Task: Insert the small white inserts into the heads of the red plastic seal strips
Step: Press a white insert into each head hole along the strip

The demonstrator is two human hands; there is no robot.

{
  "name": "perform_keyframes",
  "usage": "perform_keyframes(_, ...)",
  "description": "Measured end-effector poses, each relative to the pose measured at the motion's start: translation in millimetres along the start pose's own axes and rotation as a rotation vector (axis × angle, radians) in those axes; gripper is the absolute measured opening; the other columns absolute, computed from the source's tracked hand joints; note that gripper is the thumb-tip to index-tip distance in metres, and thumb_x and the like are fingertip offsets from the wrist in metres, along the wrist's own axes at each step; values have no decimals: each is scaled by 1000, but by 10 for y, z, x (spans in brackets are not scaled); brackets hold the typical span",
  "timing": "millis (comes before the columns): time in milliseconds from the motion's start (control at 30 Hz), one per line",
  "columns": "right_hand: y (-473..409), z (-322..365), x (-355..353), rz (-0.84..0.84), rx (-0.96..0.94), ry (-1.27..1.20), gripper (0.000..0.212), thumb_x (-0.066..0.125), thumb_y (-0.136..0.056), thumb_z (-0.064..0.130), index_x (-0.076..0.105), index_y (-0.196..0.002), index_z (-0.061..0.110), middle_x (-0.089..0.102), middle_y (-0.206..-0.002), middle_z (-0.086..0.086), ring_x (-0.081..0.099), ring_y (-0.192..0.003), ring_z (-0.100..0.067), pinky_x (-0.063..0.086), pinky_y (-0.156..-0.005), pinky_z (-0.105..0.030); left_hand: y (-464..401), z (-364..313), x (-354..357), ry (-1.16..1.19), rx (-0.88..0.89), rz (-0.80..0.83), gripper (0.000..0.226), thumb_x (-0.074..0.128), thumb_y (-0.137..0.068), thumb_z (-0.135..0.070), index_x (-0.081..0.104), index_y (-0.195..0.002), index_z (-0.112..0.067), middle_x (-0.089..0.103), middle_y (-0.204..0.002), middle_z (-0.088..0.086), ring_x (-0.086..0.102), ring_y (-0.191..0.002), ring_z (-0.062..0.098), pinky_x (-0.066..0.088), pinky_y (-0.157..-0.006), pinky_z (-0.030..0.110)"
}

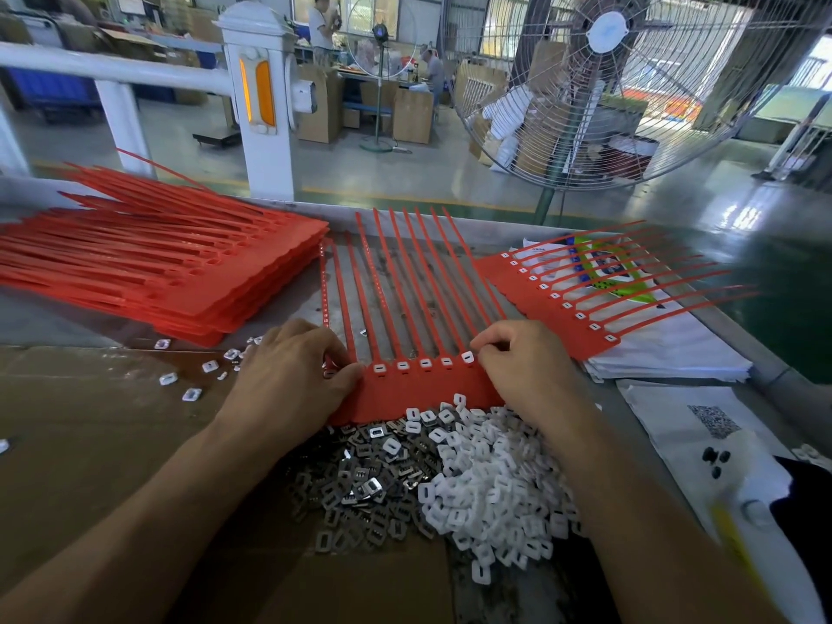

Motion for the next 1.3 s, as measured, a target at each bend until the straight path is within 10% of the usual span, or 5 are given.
perform_keyframes(467, 47, 67, -13, 66, -42, 96, 32, 53, -100, 14, 79, -117, 22, 75, -121, 6, 56, -64, 8, 40, -57, -7, 5, -10, -11, 13, -4, -4, 15, 68, -85, -54, 62, -85, -40, 52, -102, -12, 50, -106, 14, 43, -101, 45)
perform_keyframes(800, 85, 121, -15, 93, -57, 166, 29, 54, -100, 14, 80, -112, 21, 79, -107, 5, 57, -56, 2, 42, -50, -16, 4, -14, -10, 5, -5, -2, 15, 67, -86, -54, 63, -88, -39, 52, -103, -11, 50, -107, 15, 42, -103, 45)
perform_keyframes(1067, 109, 143, -18, 75, -55, 158, 29, 53, -99, 13, 82, -106, 16, 79, -105, 3, 74, -90, -16, 60, -78, -33, 10, -16, -15, -8, -17, 13, 17, 66, -87, -53, 66, -92, -37, 53, -107, -10, 49, -110, 15, 41, -103, 46)
perform_keyframes(1300, 89, 128, 24, 90, -47, 139, 34, 51, -101, 17, 76, -124, 25, 76, -118, 7, 48, -41, 4, 28, -45, -11, 11, -17, -13, -6, -14, 10, 16, 66, -87, -53, 65, -91, -38, 53, -106, -11, 49, -109, 16, 41, -103, 47)
Point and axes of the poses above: each hand's wrist, its own y-axis away from the middle knuckle, its own x-axis out of the palm, z = x × y, the point moved 3 cm from there along -y, towards the middle knuckle
